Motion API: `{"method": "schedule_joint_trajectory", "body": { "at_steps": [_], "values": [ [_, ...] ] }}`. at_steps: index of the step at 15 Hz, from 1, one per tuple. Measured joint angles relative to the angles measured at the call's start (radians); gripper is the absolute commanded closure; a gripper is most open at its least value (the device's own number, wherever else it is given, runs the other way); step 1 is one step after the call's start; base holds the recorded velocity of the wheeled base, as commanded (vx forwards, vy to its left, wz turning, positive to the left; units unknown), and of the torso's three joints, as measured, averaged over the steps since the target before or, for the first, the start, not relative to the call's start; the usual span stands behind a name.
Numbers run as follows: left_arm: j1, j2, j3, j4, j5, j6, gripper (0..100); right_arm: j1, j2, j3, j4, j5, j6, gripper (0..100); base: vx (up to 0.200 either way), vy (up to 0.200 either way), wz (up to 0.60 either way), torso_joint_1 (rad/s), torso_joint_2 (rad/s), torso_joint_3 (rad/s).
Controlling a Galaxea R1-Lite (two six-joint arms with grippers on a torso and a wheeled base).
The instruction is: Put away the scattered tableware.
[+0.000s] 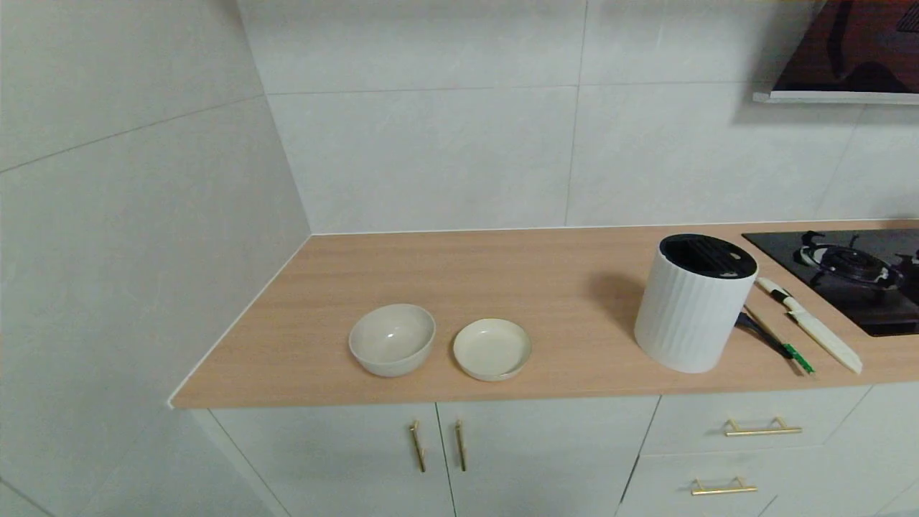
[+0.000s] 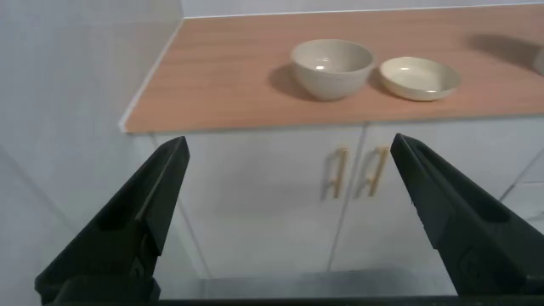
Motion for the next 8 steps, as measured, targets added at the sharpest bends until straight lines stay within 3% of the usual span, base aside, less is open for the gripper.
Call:
{"method": "schedule_joint_trajectory", "body": {
  "at_steps": [6, 8],
  "values": [
    [0.0, 0.0, 0.0, 0.0, 0.0, 0.0, 0, 0.0, 0.0, 0.0, 0.0, 0.0, 0.0, 0, 0.0, 0.2, 0.0, 0.003, 0.0, 0.0],
    [0.0, 0.0, 0.0, 0.0, -0.001, 0.001, 0, 0.0, 0.0, 0.0, 0.0, -0.001, 0.0, 0, 0.0, 0.0, 0.0, 0.0, 0.0, 0.0]
  ]
}}
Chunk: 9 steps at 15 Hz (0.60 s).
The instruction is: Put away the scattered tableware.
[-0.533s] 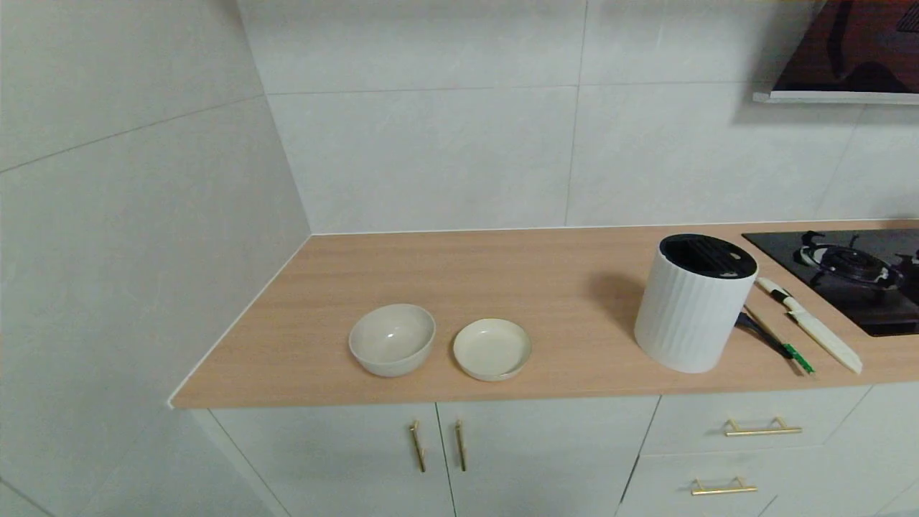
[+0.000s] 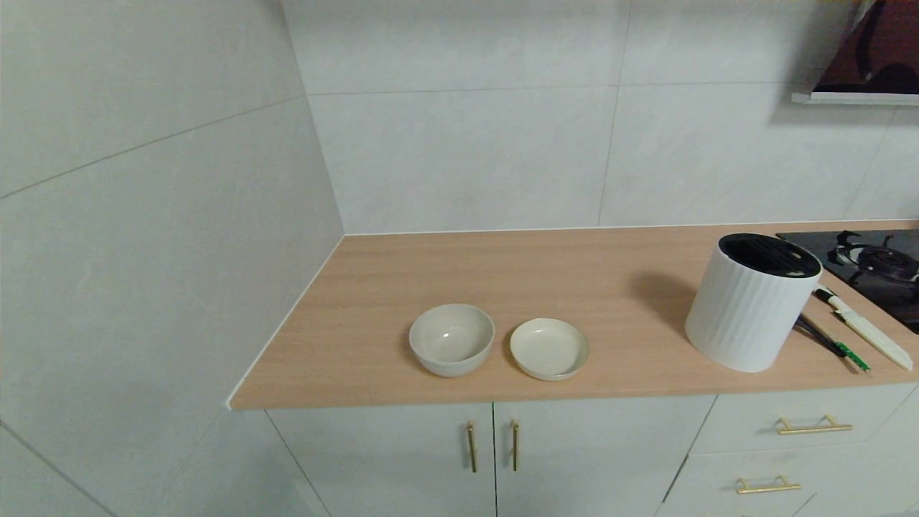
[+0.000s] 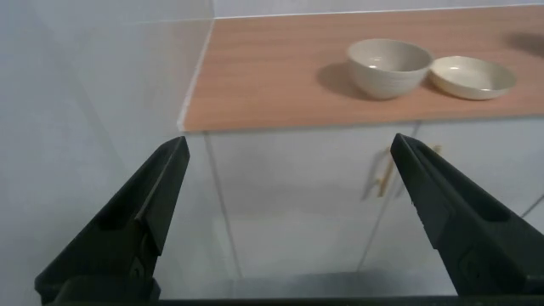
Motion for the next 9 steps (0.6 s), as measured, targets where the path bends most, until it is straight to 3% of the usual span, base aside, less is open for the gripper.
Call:
{"method": "schedule_joint_trajectory", "body": {
  "at_steps": [9],
  "values": [
    [0.0, 0.0, 0.0, 0.0, 0.0, 0.002, 0, 0.0, 0.0, 0.0, 0.0, 0.0, 0.0, 0, 0.0, 0.0, 0.0, 0.0, 0.0, 0.0]
  ]
}}
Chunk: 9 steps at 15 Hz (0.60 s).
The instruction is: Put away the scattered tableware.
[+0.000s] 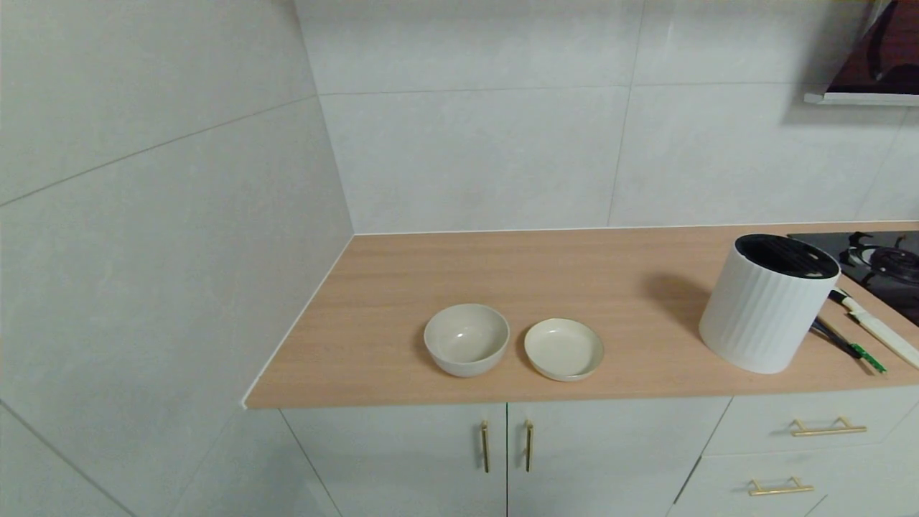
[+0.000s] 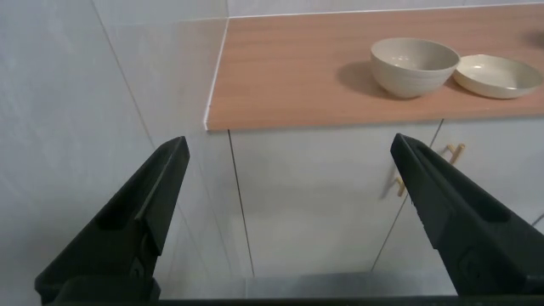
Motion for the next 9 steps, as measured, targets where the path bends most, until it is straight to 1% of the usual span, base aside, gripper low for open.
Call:
{"method": "schedule_joint_trajectory", "body": {
  "at_steps": [6, 7, 9],
  "values": [
    [0.001, 0.0, 0.0, 0.0, 0.0, 0.0, 0, 0.0, 0.0, 0.0, 0.0, 0.0, 0.0, 0, 0.0, 0.0, 0.0, 0.0, 0.0, 0.0],
    [0.001, 0.0, 0.0, 0.0, 0.001, 0.0, 0, 0.0, 0.0, 0.0, 0.0, 0.0, 0.0, 0, 0.0, 0.0, 0.0, -0.066, 0.12, 0.071],
    [0.0, 0.0, 0.0, 0.0, 0.001, 0.0, 0, 0.0, 0.0, 0.0, 0.0, 0.0, 0.0, 0, 0.0, 0.0, 0.0, -0.146, 0.33, 0.171]
  ]
}}
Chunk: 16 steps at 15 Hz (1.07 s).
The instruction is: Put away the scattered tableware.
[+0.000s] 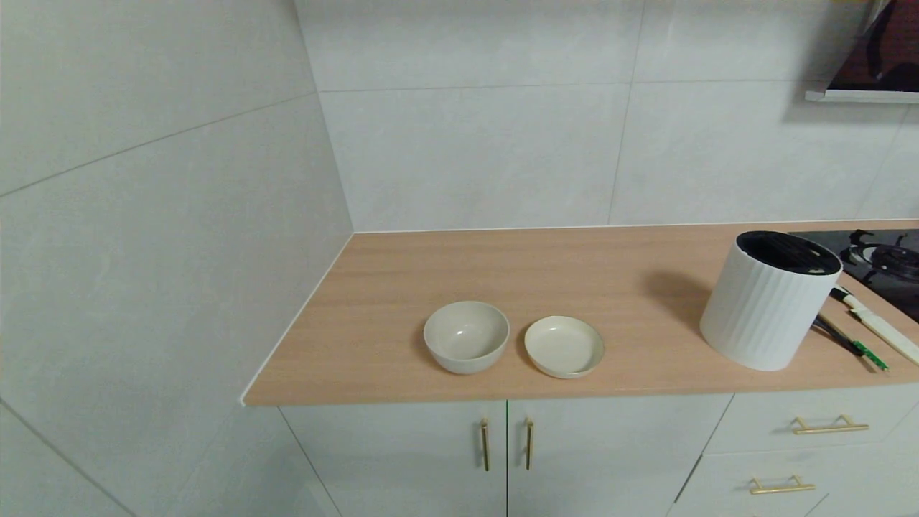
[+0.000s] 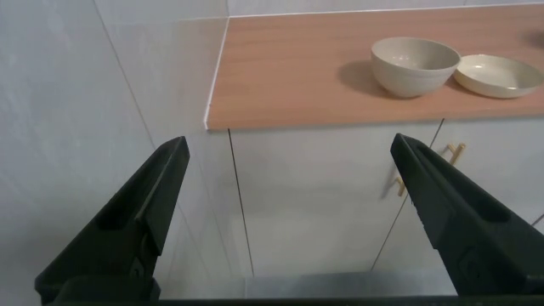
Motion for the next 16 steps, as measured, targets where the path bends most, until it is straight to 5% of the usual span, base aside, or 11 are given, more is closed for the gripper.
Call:
{"method": "schedule_joint_trajectory", "body": {
  "at_steps": [16],
  "values": [
    [0.0, 0.0, 0.0, 0.0, -0.001, 0.0, 0, 0.0, 0.0, 0.0, 0.0, 0.0, 0.0, 0, 0.0, 0.0, 0.0, -0.224, 0.51, 0.279]
  ]
}}
